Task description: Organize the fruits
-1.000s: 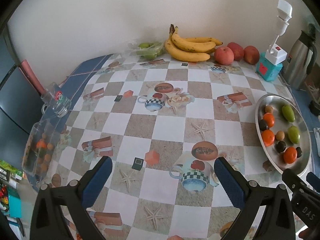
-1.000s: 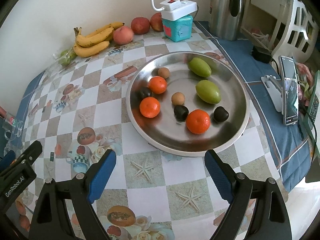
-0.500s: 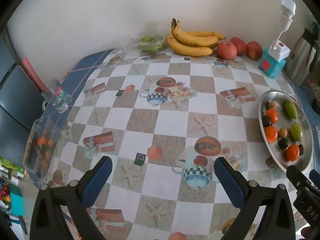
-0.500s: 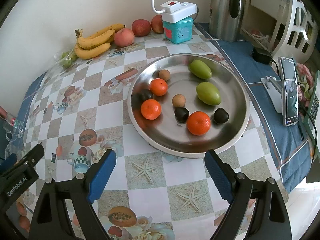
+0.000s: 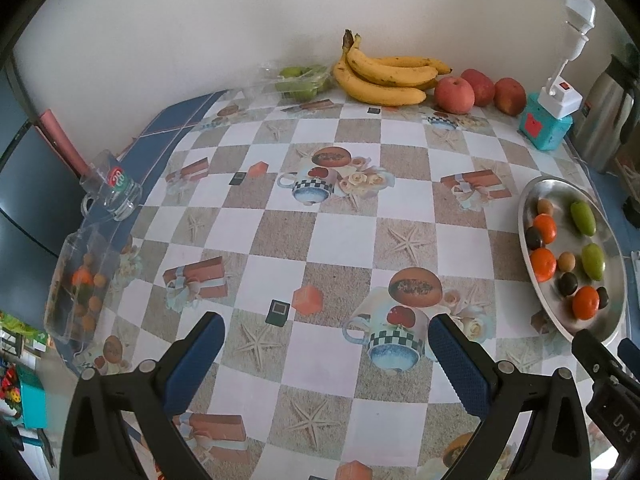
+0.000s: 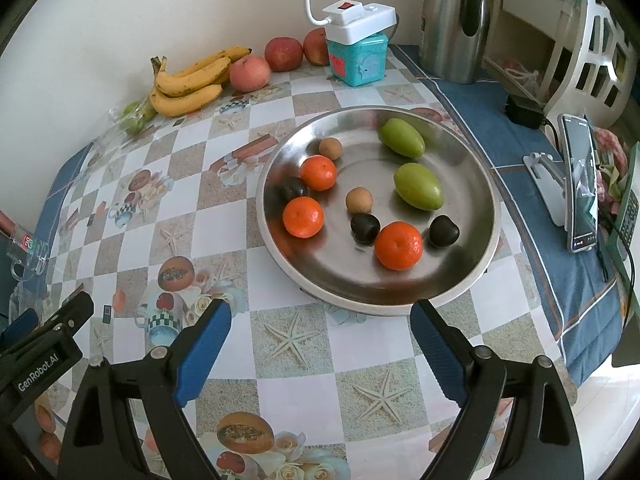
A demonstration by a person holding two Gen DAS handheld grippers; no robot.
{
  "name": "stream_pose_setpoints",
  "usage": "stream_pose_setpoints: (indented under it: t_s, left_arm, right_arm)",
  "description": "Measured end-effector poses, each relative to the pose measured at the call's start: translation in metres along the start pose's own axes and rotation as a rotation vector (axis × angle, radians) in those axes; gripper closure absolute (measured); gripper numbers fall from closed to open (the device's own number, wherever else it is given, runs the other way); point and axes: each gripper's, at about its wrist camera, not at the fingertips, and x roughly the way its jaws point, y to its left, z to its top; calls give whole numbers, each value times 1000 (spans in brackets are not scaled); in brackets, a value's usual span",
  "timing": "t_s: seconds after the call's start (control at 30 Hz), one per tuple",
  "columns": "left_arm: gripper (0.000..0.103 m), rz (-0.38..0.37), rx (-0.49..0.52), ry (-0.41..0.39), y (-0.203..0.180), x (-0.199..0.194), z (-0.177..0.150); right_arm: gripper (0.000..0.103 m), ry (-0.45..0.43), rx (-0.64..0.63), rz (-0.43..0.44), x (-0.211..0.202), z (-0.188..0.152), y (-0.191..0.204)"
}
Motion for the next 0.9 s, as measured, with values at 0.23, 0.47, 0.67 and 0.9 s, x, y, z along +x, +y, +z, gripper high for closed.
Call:
stream_pose_setpoints:
  t_s: [0.23, 0.47, 0.67, 0.9]
  left_arm:
    - [0, 0, -1, 1, 0, 0, 0]
    - [0, -1, -2, 0, 0, 0, 0]
    - [0, -1, -2, 1, 1, 0, -1]
    - [0, -3, -1, 4, 1, 1, -1]
  right_arm:
    - [11, 5, -4, 2, 2, 0, -1]
    - [11, 4, 6, -4, 1, 1, -3]
    - [11, 5, 6, -4, 1, 1, -4]
    - [11, 11, -9, 7, 2, 0, -1]
